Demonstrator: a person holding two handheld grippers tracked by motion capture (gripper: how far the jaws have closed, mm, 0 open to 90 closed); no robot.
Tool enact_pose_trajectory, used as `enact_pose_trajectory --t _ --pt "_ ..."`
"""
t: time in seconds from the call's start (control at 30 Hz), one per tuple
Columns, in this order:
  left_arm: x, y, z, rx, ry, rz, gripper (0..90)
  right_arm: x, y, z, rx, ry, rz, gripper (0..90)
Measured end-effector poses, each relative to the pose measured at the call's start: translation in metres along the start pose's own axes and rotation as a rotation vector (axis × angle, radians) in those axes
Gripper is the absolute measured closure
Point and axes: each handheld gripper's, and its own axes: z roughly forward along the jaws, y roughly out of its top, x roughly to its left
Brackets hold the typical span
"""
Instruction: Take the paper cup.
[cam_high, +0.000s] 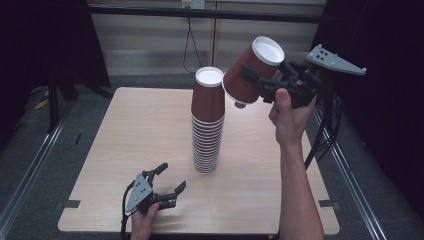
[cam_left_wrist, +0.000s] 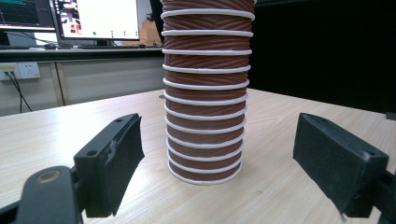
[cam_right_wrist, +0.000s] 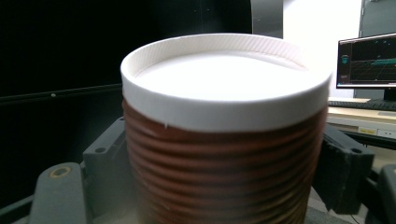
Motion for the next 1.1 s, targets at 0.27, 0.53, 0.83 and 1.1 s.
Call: enact_pose_trajectory --t 0.27,0.53,0.83,1.1 --pt "0.000 0.000 0.000 -0.002 0.001 -0.006 15.7 -0.005 -0.006 -0.013 0.004 -0.015 0.006 19.6" --pt "0.000 0.000 0.001 0.000 -0.004 -0.007 15.6 -0.010 -0.023 -0.023 0.030 -0.030 0.025 19.6" --pt "0.000 0.000 0.000 0.000 -0.005 -0.007 15.6 -0.012 -0.048 -0.028 0.070 -0.037 0.044 19.6" --pt "0.002 0.001 0.001 0.005 -0.007 0.009 15.5 -0.010 -0.070 -0.032 0.101 -0.034 0.050 19.4"
